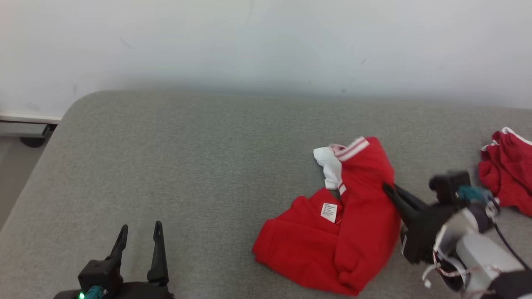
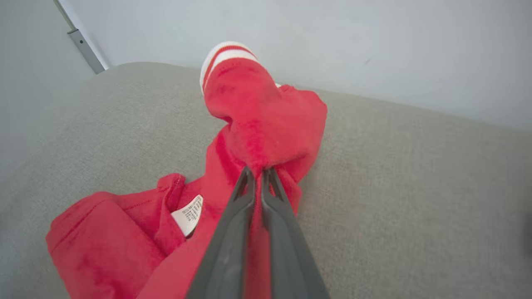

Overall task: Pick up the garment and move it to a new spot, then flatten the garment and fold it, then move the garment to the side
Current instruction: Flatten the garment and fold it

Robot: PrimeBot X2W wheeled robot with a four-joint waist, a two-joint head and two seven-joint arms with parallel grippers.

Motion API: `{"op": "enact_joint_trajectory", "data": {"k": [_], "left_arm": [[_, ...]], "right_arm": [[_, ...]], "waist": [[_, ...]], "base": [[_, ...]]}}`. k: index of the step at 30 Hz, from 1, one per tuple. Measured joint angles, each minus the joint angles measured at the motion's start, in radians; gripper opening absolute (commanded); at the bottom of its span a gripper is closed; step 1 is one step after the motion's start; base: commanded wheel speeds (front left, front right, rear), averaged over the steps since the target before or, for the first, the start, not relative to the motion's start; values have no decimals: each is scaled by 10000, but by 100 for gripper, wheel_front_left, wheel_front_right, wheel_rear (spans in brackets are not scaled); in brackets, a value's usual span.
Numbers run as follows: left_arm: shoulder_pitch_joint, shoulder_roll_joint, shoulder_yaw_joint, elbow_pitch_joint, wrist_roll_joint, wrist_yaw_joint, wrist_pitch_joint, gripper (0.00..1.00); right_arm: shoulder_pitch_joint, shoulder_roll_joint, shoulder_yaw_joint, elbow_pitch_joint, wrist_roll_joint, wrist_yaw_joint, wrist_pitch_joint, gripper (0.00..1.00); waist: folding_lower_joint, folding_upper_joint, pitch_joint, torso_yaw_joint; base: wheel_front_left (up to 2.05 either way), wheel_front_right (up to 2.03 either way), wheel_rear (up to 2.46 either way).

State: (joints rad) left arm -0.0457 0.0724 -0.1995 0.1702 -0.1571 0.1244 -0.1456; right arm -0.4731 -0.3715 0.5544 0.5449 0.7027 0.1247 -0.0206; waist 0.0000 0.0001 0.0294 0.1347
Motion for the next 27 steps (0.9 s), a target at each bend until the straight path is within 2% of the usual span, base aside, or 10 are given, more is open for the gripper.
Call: {"op": "enact_joint_trajectory", "data": {"k": [5,12,21,22,23,24,25,27], "left_arm": [[44,17,92,-52,-2,0,54,100],[209,13,-15,-213,-2,0,100,100],[150,-13,-146,-209,-2,-8,219,100],[149,-13,-150,-203,-2,-12,221,100],[144,-15,-153,-199,-2,-12,221,100],[144,-15,-153,-199,-2,-12,221,100],[138,-15,-153,-198,-2,-12,222,100],[118,-15,-151,-192,-4,-12,224,100]], "right_arm": [[1434,-174,-468,-359,382,0,-968,0],[2277,-405,-1298,-788,849,-27,-2059,0],[3714,-424,-1507,-683,1177,-123,-2084,0],[3742,-433,-1442,-640,1124,-186,-2082,7],[3786,-431,-1425,-631,1099,-236,-2084,37],[3786,-431,-1425,-631,1099,-236,-2084,84],[3829,-430,-1425,-631,1095,-253,-2084,100],[3843,-431,-1467,-665,1093,-297,-2086,100]], "waist": [[-2,0,-49,-396],[-2,-1,-42,-920],[-1,-1,146,-1066],[-1,0,164,-1061],[-1,0,181,-1055],[-1,0,181,-1055],[-1,0,196,-1049],[-1,0,221,-1040]], "base": [[0,0,0],[0,0,0],[0,0,0],[0,0,0],[0,0,0],[0,0,0],[0,0,0],[0,0,0]]}}
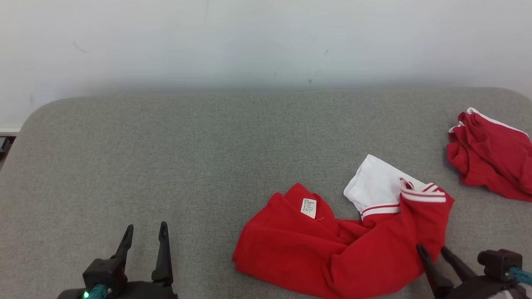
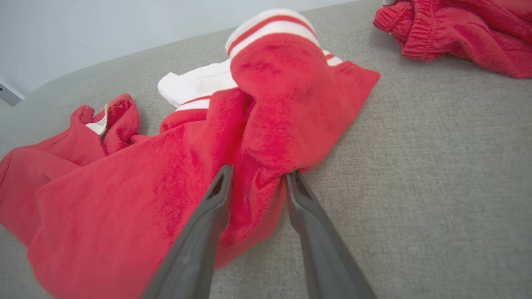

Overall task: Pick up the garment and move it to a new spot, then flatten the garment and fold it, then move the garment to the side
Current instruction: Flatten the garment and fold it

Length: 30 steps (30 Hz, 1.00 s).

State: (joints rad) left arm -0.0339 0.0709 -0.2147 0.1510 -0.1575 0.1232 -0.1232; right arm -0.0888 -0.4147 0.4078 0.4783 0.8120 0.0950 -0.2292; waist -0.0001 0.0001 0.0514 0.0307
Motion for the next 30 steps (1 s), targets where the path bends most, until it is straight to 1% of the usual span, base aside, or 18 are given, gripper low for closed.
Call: {"op": "enact_joint_trajectory", "data": {"k": [3,4,8,12,13,14,15,16,17,20,22,23,29,30], "left_arm": [[-109,-2,8,44,-13,0,8,100],[-150,-2,12,44,-13,0,8,100],[-151,-12,33,52,-33,0,8,100],[-151,-36,31,86,-40,0,8,100],[-152,-44,27,109,-42,0,8,100],[-156,-46,19,136,-42,0,10,100],[-163,-48,8,163,-42,0,10,100],[-173,-52,-2,196,-42,0,50,100],[-174,-54,-10,199,-44,0,77,100],[-180,-58,-25,217,-44,0,81,100],[-231,-58,-86,268,-44,0,84,100],[-319,-61,-155,299,-44,0,88,100],[-541,-88,-270,322,-104,-4,134,100],[-543,-90,-284,326,-107,-4,142,100]], "right_arm": [[-4,-82,-174,-364,-73,-84,-29,100],[-8,-119,-316,-554,-56,-84,-92,100],[-8,-389,-754,-1496,-50,-263,-176,100],[-18,-671,-941,-2205,-259,-571,-182,100],[-63,-779,-817,-2347,-443,-736,-125,100],[-138,-811,-773,-2355,-493,-767,4,100],[-292,-892,-708,-2299,-585,-821,190,100],[-712,-1156,-499,-2266,-872,-882,591,100],[-951,-1193,-439,-2232,-905,-957,823,100],[-1703,-1267,-10,-1977,-1011,-941,1751,100],[-2130,-1336,286,-1701,-1014,-871,2435,100],[-2313,-1392,449,-1561,-1030,-775,2765,100],[-3300,-1386,1223,-637,-1164,-566,4775,100],[-3484,-1388,1354,-464,-1197,-476,5055,100]], "waist": [[0,0,20,-5],[0,0,21,-10],[0,0,12,-46],[0,0,0,-79],[0,0,-4,-85],[0,0,-5,-84],[0,0,-5,-77],[1,0,-4,-54],[1,0,-3,-40],[1,0,-2,9],[2,0,1,48],[2,0,3,78],[2,0,74,307],[2,0,98,344]], "base": [[0,0,0],[0,0,0],[0,0,0],[0,0,0],[0,0,0],[0,0,0],[0,0,0],[0,0,0],[0,0,0],[0,0,0],[0,0,0],[0,0,0],[0,0,0],[0,0,0]]}}
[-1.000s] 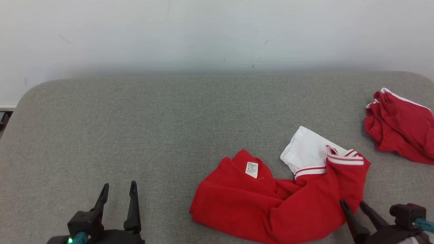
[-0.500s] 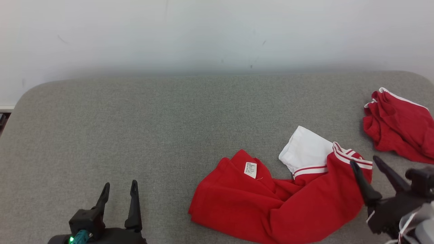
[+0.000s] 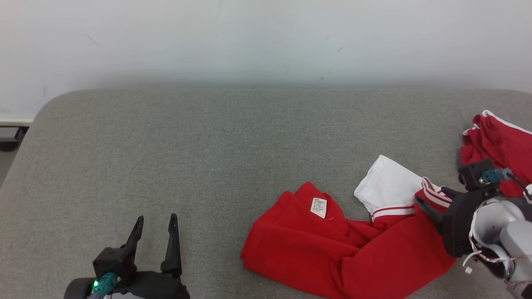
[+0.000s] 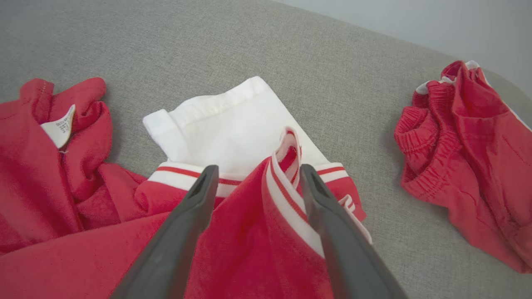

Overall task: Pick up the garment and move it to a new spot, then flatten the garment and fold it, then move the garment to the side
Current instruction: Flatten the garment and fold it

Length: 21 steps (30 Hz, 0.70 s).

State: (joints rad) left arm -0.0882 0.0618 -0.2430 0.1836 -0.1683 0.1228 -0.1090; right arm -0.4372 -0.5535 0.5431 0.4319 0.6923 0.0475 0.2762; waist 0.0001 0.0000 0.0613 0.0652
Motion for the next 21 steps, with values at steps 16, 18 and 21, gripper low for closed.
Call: {"op": "enact_joint_trajectory", "data": {"k": [16,18,21], "left_arm": [[-56,-31,15,282,-261,0,10,100],[-100,-38,-4,349,-265,-2,-52,100],[-324,-52,-88,426,-274,-2,-61,100]], "right_arm": [[-1525,579,848,1461,-215,510,1697,0],[-1885,662,865,1371,-272,600,1480,0],[-2377,917,846,1068,-265,675,980,0]], "waist": [[0,1,254,415],[0,1,244,420],[0,0,222,485]], "base": [[0,0,0],[0,0,0],[0,0,0]]}}
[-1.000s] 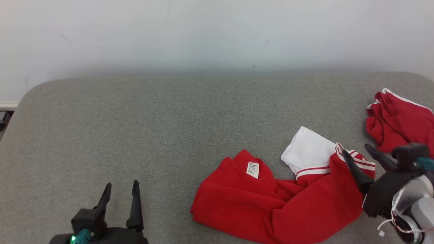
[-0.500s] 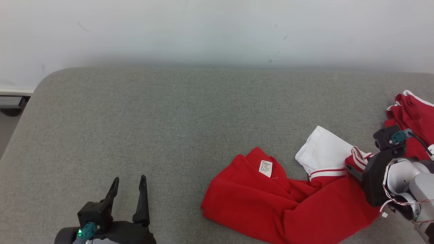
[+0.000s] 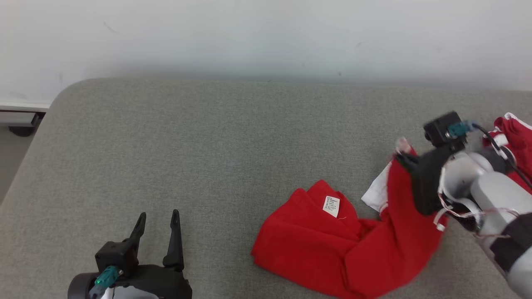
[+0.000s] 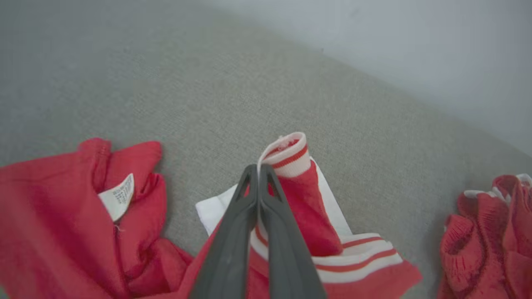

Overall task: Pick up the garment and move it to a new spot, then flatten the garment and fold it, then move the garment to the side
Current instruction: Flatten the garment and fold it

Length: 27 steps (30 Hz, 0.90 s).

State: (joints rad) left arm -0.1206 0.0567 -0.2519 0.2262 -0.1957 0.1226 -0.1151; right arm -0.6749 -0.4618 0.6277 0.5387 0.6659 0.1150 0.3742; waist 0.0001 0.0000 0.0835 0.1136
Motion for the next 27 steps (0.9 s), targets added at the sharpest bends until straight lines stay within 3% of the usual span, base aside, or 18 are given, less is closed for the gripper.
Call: {"op": "enact_joint_trajectory", "data": {"k": [6,13,20,27], "left_arm": [[-89,-15,-107,161,-67,-2,-12,100],[-67,-17,61,240,-81,-2,-92,100],[239,-8,201,282,-163,0,-192,100],[567,38,387,234,-165,2,-236,100]], "right_arm": [[-957,1035,-23,-704,105,84,-1289,0],[-1489,1262,-61,-1051,113,86,-3089,0],[203,121,1149,-2332,686,96,-4280,0],[1988,-1133,1233,-3097,838,98,-5108,0]], "waist": [[0,0,-37,199],[-2,0,-212,292],[-2,0,-432,108],[-2,0,-533,-246]], "base": [[0,0,0],[0,0,0],[0,0,0],[0,0,0]]}}
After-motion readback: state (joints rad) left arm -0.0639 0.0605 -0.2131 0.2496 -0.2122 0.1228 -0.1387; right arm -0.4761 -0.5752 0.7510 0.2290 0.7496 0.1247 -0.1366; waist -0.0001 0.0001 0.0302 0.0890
